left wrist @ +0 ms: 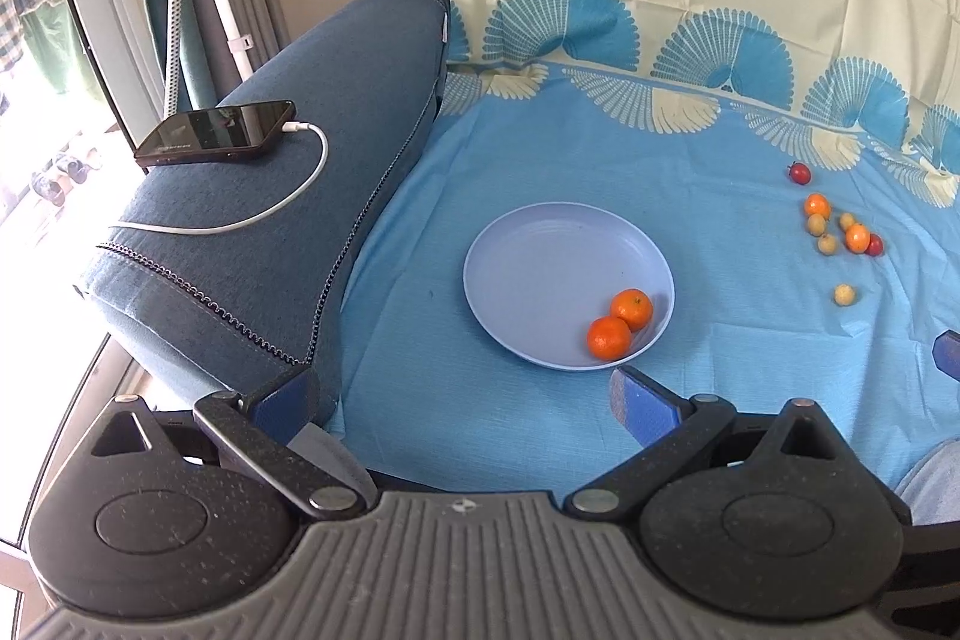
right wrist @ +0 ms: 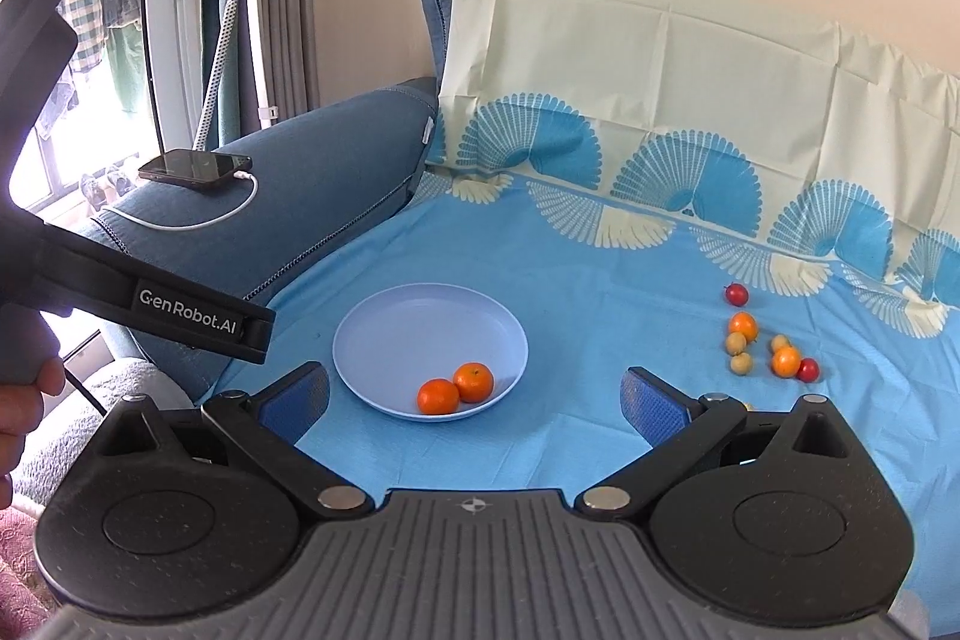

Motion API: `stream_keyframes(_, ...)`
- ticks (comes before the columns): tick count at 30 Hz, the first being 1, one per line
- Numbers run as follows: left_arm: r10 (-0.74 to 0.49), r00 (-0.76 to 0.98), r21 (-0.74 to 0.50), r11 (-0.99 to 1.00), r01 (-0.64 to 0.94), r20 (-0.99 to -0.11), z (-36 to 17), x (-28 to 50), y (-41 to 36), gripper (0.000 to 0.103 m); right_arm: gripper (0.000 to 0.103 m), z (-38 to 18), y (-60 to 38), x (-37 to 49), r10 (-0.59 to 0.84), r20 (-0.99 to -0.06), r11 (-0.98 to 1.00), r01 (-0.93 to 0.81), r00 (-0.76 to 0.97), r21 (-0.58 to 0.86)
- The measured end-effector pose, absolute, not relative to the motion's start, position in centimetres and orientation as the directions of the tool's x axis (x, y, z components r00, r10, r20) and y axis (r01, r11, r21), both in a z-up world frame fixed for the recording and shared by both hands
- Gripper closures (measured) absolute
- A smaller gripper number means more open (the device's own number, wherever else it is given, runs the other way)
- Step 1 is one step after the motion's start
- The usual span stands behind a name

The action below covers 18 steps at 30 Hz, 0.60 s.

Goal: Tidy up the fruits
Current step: 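Withdraw both tools from the plate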

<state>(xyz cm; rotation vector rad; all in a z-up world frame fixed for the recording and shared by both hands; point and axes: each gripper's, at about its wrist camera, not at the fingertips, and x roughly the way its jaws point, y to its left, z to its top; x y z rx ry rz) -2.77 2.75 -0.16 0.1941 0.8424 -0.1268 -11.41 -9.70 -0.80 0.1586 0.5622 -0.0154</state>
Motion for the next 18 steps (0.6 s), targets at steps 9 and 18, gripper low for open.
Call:
stream_keyframes(9, 0.005, 0.624, 0.161, 0.968, 0.194, -0.781, -1.8, -1.5, 1.8, 0.000, 0.001, -2.7, -10.7, -10.1, 0.046, -0.567, 0.975, 0.087, 0.822, 0.206)
stream_keyframes(18, 0.067, 0.570, 0.207, 0.961, 0.184, -0.819, -3.4, 1.9, -0.5, 0.000, 0.001, -10.9, -21.4, -5.4, -0.182, -0.646, 0.887, 0.407, 0.741, 0.217)
